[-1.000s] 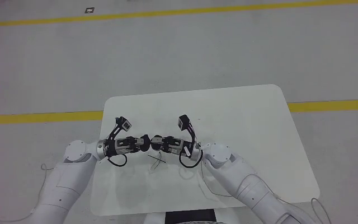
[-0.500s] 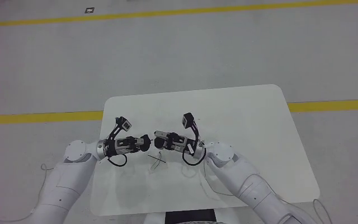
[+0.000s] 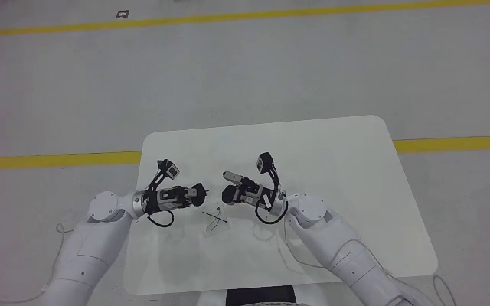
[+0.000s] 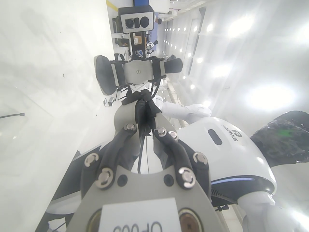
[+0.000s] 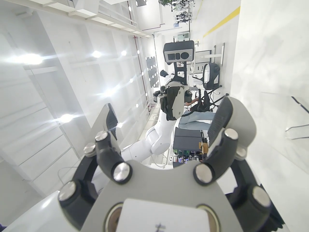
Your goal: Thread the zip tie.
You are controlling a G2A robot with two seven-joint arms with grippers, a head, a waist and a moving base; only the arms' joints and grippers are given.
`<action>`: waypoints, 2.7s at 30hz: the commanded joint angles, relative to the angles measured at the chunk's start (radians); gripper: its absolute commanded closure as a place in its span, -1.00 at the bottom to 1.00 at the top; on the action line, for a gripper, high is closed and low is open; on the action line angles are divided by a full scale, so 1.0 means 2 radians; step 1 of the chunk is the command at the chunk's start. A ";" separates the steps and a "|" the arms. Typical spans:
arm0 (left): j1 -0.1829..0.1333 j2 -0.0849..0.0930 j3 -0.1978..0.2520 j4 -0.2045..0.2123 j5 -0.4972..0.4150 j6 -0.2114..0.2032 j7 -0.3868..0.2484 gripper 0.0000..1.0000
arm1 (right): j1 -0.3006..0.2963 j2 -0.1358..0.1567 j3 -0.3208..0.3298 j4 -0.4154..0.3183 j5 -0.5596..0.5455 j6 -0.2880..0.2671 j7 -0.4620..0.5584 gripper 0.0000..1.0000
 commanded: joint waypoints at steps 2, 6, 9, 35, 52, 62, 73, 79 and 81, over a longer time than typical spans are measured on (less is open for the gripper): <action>-0.003 0.000 -0.003 0.019 -0.019 -0.001 -0.010 1.00 | 0.000 0.000 0.000 0.000 0.000 0.000 0.000 -1.00; -0.005 0.001 -0.009 0.028 -0.022 -0.001 -0.021 1.00 | 0.000 0.000 0.000 0.000 0.000 0.000 0.000 -1.00; -0.001 0.005 -0.013 0.017 -0.013 -0.001 -0.021 1.00 | 0.000 0.000 0.000 0.000 0.000 0.000 0.000 -1.00; 0.012 0.034 -0.017 -0.001 -0.049 -0.001 -0.021 1.00 | 0.000 0.000 0.000 0.000 0.000 0.000 0.000 -1.00; 0.030 0.039 -0.076 -0.003 -0.048 -0.001 -0.021 1.00 | 0.000 0.000 0.000 0.000 0.000 0.000 0.000 -1.00; 0.038 0.039 -0.090 -0.009 -0.054 -0.001 -0.021 1.00 | 0.014 0.005 -0.028 -0.071 -0.127 0.105 -0.017 -1.00; 0.038 0.039 -0.090 -0.009 -0.054 -0.001 -0.021 1.00 | 0.049 0.003 -0.096 -0.114 -0.270 0.285 0.001 -1.00; 0.038 0.039 -0.090 -0.009 -0.054 -0.001 -0.021 1.00 | 0.049 0.003 -0.096 -0.114 -0.270 0.285 0.001 -1.00; 0.038 0.039 -0.090 -0.009 -0.054 -0.001 -0.021 1.00 | 0.049 0.003 -0.096 -0.114 -0.270 0.285 0.001 -1.00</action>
